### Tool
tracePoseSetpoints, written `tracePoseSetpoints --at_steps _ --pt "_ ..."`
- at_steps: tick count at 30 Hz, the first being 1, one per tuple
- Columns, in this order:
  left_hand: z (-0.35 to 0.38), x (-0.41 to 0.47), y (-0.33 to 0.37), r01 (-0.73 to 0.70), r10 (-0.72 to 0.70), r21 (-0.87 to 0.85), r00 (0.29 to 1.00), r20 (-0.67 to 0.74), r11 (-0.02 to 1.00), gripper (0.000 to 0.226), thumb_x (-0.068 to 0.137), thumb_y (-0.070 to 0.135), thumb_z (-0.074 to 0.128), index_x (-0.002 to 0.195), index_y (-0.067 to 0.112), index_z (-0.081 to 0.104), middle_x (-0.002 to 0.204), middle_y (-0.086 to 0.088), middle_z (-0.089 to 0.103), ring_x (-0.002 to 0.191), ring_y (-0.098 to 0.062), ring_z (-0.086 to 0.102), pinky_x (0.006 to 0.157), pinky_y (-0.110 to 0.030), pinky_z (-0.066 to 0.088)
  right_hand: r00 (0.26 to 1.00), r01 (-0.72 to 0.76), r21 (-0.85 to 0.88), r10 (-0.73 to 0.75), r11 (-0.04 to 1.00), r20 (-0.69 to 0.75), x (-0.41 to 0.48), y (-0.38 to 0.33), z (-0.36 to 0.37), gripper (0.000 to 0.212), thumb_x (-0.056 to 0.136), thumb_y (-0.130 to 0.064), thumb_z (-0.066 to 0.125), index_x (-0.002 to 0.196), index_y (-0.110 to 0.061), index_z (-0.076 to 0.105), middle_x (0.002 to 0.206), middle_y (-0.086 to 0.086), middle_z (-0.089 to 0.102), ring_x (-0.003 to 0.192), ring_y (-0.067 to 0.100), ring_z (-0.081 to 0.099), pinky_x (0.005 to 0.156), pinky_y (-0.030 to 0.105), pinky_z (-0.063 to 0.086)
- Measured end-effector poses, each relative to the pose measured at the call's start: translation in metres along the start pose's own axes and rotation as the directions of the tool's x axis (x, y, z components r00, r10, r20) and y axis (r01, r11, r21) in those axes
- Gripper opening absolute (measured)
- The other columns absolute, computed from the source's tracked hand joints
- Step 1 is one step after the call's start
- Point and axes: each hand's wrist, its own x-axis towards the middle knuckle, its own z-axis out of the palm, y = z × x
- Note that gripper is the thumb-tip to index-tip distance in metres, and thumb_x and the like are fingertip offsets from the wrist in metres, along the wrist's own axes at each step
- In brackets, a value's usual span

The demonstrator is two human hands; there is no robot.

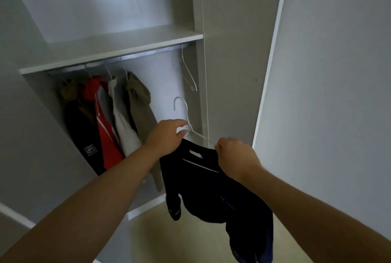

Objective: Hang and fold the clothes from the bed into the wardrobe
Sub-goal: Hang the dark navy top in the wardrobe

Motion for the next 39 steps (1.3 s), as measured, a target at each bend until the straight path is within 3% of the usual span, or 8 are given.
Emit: tracePoseSetpoints --at_steps 5,15,18,21,27,31,35,39 --pt "0.000 0.089 -0.042 0.034 -0.035 -0.101 0.999 -0.003 0.994 0.034 0.101 0.041 0.051 0.073 0.026 0.062 0.065 0.006 0.060 0.063 -0.005 0.057 0.061 -0.022 0.040 0.994 -0.112 0.008 0.112 0.994 0.001 0.092 -0.025 0.033 0.014 0.091 -0.009 0.048 0.080 -0.018 0.048 0.074 -0.003 0.047 0.055 0.017 0.043 0.049 0.028 0.031" --pt "0.027 0.268 -0.124 0.233 -0.247 -0.180 0.967 -0.064 0.956 0.042 0.101 0.043 0.052 0.085 0.014 0.077 0.084 -0.003 0.076 0.081 -0.018 0.070 0.092 -0.037 0.055 0.996 -0.093 0.002 0.093 0.996 0.009 0.278 -0.029 0.090 0.014 0.094 -0.022 0.051 0.081 -0.020 0.048 0.063 -0.007 0.036 0.058 0.024 0.048 0.055 0.030 0.036" --pt "0.030 0.317 -0.142 0.270 -0.284 -0.220 0.958 -0.033 0.937 0.035 0.100 0.039 0.055 0.083 0.016 0.076 0.080 -0.003 0.076 0.080 -0.019 0.072 0.091 -0.040 0.056 0.999 -0.034 -0.001 0.034 0.999 0.021 0.330 -0.026 0.096 0.015 0.096 -0.029 0.052 0.083 -0.022 0.049 0.065 -0.006 0.040 0.053 0.019 0.041 0.051 0.028 0.030" --pt "0.027 0.360 -0.161 0.298 -0.322 -0.303 0.946 -0.032 0.905 0.030 0.100 0.035 0.057 0.078 0.021 0.073 0.081 -0.004 0.075 0.081 -0.021 0.072 0.091 -0.041 0.057 0.999 0.022 0.032 -0.023 0.999 0.037 0.380 -0.026 0.095 0.013 0.095 -0.028 0.055 0.087 -0.020 0.048 0.082 0.000 0.059 0.065 0.025 0.058 0.056 0.030 0.035" --pt "0.013 0.419 -0.207 0.377 -0.448 -0.433 0.891 -0.072 0.819 0.026 0.099 0.034 0.061 0.074 0.030 0.067 0.086 0.000 0.074 0.082 -0.012 0.071 0.084 -0.026 0.056 0.985 0.104 0.056 -0.111 0.993 0.132 0.465 -0.043 0.107 0.021 0.095 -0.027 0.056 0.110 -0.012 0.053 0.104 0.006 0.061 0.087 0.027 0.063 0.063 0.033 0.036" --pt "0.008 0.443 -0.238 0.383 -0.445 -0.290 0.876 -0.189 0.877 0.036 0.103 0.036 0.051 0.071 0.025 0.064 0.072 0.015 0.060 0.057 0.009 0.059 0.056 0.002 0.039 0.978 0.106 0.224 -0.142 0.969 0.151 0.505 -0.061 0.127 0.028 0.099 -0.033 0.050 0.114 -0.011 0.045 0.089 0.004 0.055 0.063 0.018 0.045 0.059 0.034 0.039" --pt "0.002 0.461 -0.275 0.336 -0.364 -0.142 0.876 -0.318 0.931 0.046 0.104 0.032 0.045 0.079 0.005 0.072 0.083 -0.007 0.073 0.075 -0.019 0.067 0.073 -0.028 0.053 0.980 0.087 0.326 -0.140 0.942 0.143 0.528 -0.084 0.162 0.033 0.099 -0.049 0.044 0.097 -0.018 0.035 0.072 -0.004 0.040 0.058 0.013 0.044 0.046 0.028 0.028" --pt "-0.010 0.481 -0.298 0.327 -0.234 0.187 0.888 -0.397 0.926 0.053 0.106 0.036 0.037 0.071 0.010 0.068 0.070 -0.009 0.065 0.067 -0.022 0.060 0.069 -0.031 0.038 0.988 0.104 0.282 -0.130 0.954 0.077 0.542 -0.099 0.187 0.040 0.099 -0.046 0.048 0.073 -0.018 0.036 0.066 -0.005 0.041 0.053 0.011 0.042 0.044 0.025 0.023"
